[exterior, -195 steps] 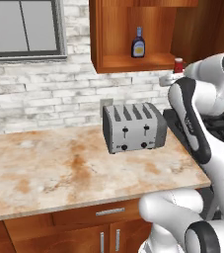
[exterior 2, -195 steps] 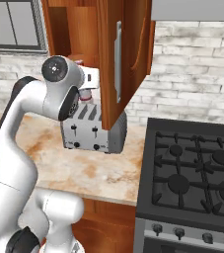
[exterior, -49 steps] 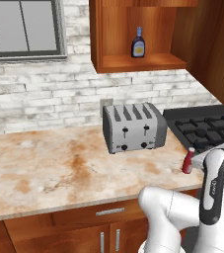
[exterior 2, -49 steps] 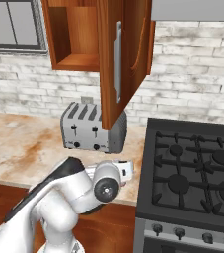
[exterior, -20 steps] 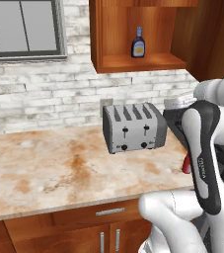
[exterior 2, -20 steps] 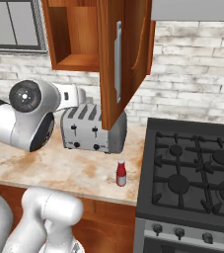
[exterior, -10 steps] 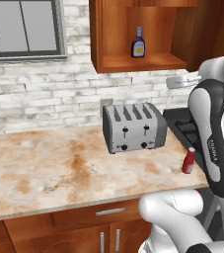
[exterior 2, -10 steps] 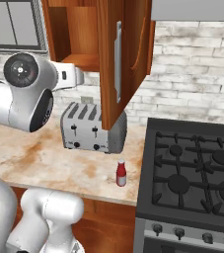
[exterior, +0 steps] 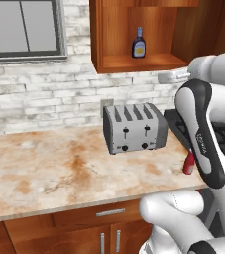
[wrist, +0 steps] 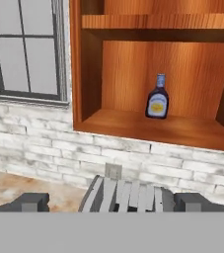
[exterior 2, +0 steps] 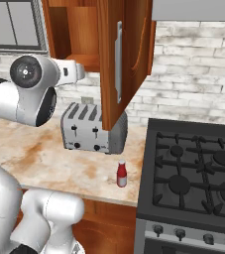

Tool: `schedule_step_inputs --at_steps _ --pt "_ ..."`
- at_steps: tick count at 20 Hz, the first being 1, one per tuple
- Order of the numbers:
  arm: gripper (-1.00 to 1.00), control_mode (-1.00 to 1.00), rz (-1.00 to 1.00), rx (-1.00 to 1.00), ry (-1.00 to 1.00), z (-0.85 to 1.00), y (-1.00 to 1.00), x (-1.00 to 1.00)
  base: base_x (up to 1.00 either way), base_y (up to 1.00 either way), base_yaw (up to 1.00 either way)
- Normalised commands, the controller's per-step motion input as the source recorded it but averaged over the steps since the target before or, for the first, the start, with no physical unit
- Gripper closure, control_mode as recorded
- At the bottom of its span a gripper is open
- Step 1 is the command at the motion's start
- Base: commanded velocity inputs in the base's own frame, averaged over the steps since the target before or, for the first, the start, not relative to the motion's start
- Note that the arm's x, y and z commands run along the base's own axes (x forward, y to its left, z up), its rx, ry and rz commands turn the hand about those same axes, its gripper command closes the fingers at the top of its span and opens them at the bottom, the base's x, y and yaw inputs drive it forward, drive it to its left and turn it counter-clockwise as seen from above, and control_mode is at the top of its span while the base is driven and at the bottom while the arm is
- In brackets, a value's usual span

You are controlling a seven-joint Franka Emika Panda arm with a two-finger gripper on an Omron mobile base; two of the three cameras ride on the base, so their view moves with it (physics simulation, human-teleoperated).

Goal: Take 2 condiments from the cabinet and move them on the counter near the stove.Make sure the condiments are lined up with each other, next to each other.

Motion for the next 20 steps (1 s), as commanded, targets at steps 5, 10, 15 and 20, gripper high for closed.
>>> schedule_step_inputs --at_steps 5,10,15,20 --pt "-1.0 -1.0 -0.04 0.07 0.0 0.06 0.0 0.41 0.0 0.0 0.0" --pt "-1.0 -1.0 -0.01 0.09 0.03 0.33 0.0 0.34 0.0 0.0 0.0" --pt "-1.0 -1.0 0.0 0.01 0.03 0.09 0.0 0.36 0.0 0.0 0.0" --pt "-1.0 -1.0 0.0 0.0 0.0 0.0 0.0 0.48 0.0 0.0 0.0"
